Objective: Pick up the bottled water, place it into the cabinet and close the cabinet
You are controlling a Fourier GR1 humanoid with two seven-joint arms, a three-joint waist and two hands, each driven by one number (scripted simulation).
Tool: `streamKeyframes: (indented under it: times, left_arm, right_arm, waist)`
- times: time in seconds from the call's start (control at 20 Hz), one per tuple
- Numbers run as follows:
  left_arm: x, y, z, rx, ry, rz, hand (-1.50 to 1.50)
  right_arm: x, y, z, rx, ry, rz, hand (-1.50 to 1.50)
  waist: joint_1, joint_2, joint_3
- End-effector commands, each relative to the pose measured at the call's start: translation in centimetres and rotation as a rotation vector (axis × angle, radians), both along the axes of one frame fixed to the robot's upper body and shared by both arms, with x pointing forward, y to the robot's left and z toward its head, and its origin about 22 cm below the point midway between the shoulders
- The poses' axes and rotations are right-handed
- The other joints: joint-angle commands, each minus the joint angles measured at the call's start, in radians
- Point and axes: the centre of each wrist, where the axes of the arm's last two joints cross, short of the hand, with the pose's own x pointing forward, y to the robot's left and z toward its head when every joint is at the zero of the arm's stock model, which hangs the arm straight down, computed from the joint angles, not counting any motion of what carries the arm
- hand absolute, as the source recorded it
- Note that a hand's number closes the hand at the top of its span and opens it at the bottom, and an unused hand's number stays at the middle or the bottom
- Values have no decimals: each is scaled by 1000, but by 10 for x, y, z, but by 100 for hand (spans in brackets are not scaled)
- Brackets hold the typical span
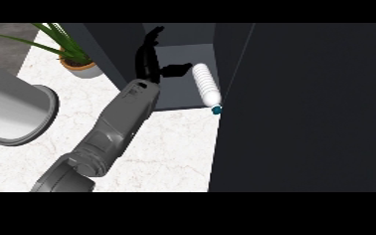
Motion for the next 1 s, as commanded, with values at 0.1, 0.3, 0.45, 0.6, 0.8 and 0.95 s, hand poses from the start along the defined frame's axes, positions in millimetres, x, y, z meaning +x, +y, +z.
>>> streamKeyframes:
  times: [0.1,0.3,0.45,0.6,0.8,0.95]
  left_arm:
    - [1,20,-5,33,1,50,-150]
    - [-5,9,-11,9,-9,38,-150]
    - [-6,9,-13,-29,-37,-30,-150]
    - [-3,5,-3,-140,-129,-127,-150]
    - [0,3,6,-288,-206,-255,150]
    - [3,0,14,-349,-242,-319,150]
  right_arm:
    - [-11,2,6,16,-14,17,-150]
    - [-9,-6,9,-5,-3,17,-150]
    - [-13,-6,15,11,-19,22,-150]
    - [-9,-1,12,22,-15,7,-150]
    - [-7,-1,11,19,-16,18,-150]
    - [-14,0,13,1,-7,49,-150]
  waist:
    - [7,1,-1]
    - [8,4,0]
    - [6,3,-1]
    - [21,-3,-2]
    - [23,-7,-2]
    - [13,-13,-1]
